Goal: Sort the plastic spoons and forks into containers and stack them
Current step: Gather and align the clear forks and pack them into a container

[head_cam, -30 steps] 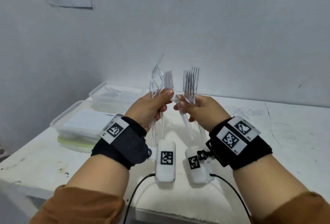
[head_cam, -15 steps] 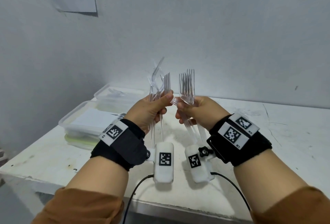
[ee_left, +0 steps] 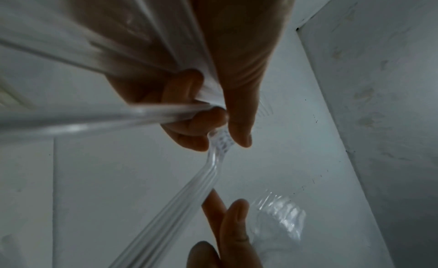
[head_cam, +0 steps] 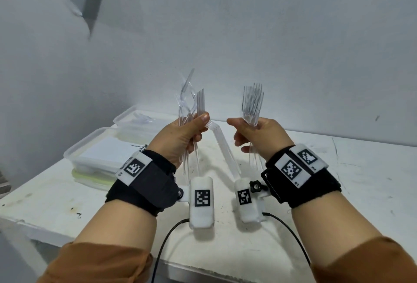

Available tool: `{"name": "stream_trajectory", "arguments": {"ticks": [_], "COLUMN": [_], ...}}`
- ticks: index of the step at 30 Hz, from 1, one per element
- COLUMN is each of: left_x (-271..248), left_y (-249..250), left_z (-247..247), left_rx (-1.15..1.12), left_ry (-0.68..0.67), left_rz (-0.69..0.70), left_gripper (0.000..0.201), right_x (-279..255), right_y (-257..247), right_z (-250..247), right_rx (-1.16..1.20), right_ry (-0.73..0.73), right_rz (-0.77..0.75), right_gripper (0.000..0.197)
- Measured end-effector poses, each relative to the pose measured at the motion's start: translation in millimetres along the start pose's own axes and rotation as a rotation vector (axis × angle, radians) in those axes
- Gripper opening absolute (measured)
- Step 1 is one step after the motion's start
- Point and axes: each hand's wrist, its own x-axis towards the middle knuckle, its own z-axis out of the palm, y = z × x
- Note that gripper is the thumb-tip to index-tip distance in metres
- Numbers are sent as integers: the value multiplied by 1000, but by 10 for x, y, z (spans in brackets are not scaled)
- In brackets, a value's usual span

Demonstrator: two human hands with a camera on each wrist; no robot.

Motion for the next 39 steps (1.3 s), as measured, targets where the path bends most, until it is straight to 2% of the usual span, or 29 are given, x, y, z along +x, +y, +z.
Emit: {"name": "stream_trajectory", "arguments": {"ticks": [4, 7, 10, 15, 20, 27, 33, 39], "left_x": [10, 19, 21, -18, -58, -81, -114, -136], "left_y": [-28, -31, -29, -59, -85, -112, -133, -106], "left_z": [112, 183, 233, 323, 408, 488, 466, 449], "left_rx": [-7, -9, -9, 14, 37, 41, 51, 81], "left_ry": [27, 45, 57, 60, 44, 22, 0, 17], "left_rz": [-15, -12, -3, 1, -4, 21, 17, 30], "left_gripper": [13, 10, 12, 12, 13, 16, 17, 10], "right_x": [64, 78, 60, 28, -29, -152, -217, -222], "right_y": [15, 32, 45, 101, 142, 115, 57, 60], "right_z": [-66, -83, -116, -193, -223, -183, -200, -190], "right_rx": [-81, -125, -100, -187, -93, -111, -56, -100], "right_ry": [-2, -67, -86, -27, 10, -137, -199, -229], "right_rz": [-16, -35, -60, -193, -200, -193, -163, -147], "right_gripper": [39, 33, 18, 19, 24, 20, 21, 28]}}
